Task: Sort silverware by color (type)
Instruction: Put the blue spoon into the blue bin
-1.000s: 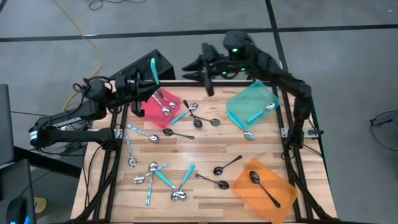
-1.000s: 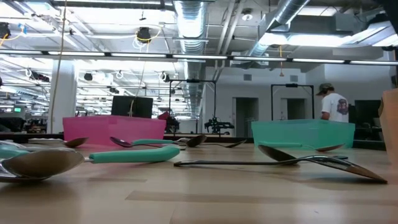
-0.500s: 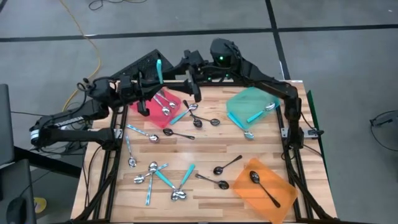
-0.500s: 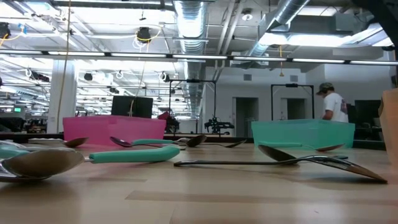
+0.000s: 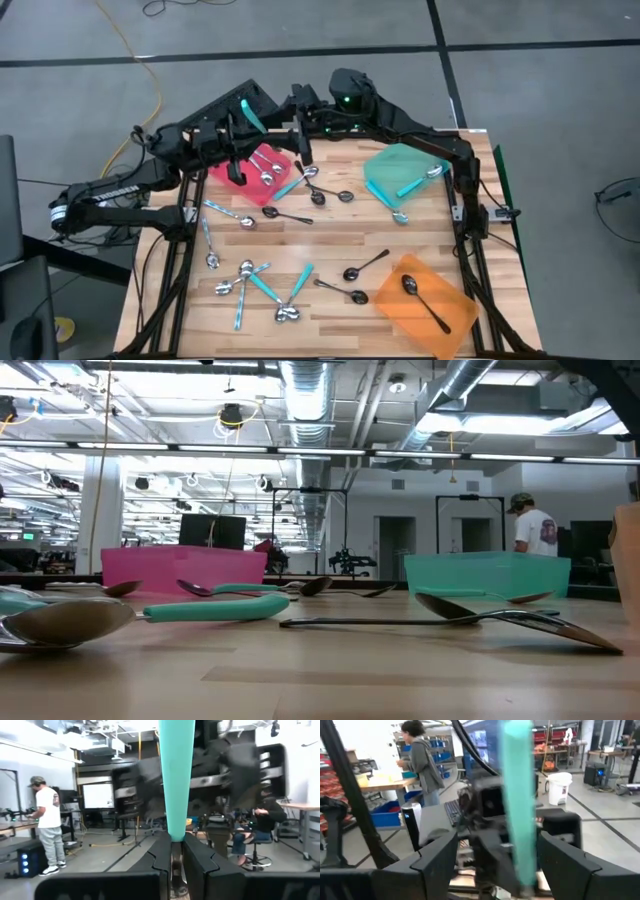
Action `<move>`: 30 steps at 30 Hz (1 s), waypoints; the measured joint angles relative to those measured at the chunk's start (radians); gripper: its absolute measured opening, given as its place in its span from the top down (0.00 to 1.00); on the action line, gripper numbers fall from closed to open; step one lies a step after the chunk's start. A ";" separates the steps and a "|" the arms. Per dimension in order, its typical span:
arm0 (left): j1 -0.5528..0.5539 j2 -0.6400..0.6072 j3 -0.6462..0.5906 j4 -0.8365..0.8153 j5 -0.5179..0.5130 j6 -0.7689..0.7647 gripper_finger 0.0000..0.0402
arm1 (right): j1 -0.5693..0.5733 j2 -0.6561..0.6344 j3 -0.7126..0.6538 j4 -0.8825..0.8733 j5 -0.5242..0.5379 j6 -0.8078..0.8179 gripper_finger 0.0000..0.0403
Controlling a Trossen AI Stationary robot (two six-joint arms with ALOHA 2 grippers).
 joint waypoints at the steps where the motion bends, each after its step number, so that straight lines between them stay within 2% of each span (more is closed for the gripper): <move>1: 0.000 0.000 0.000 0.000 0.001 0.000 0.97 | -0.001 0.001 -0.002 -0.005 0.001 -0.001 0.28; 4: -0.001 0.000 0.000 -0.003 0.005 0.000 0.97 | -0.008 0.001 -0.001 -0.008 0.028 -0.001 0.28; 16: 0.000 0.003 0.000 -0.008 0.033 -0.006 0.97 | 0.001 0.015 0.000 -0.023 -0.004 -0.002 0.28; 24: -0.001 0.004 0.000 -0.069 0.043 -0.019 0.97 | 0.019 0.040 -0.001 -0.041 -0.003 0.022 0.28; 30: -0.002 0.004 0.000 -0.075 0.043 -0.025 0.97 | 0.019 0.037 0.001 -0.039 0.001 0.050 0.34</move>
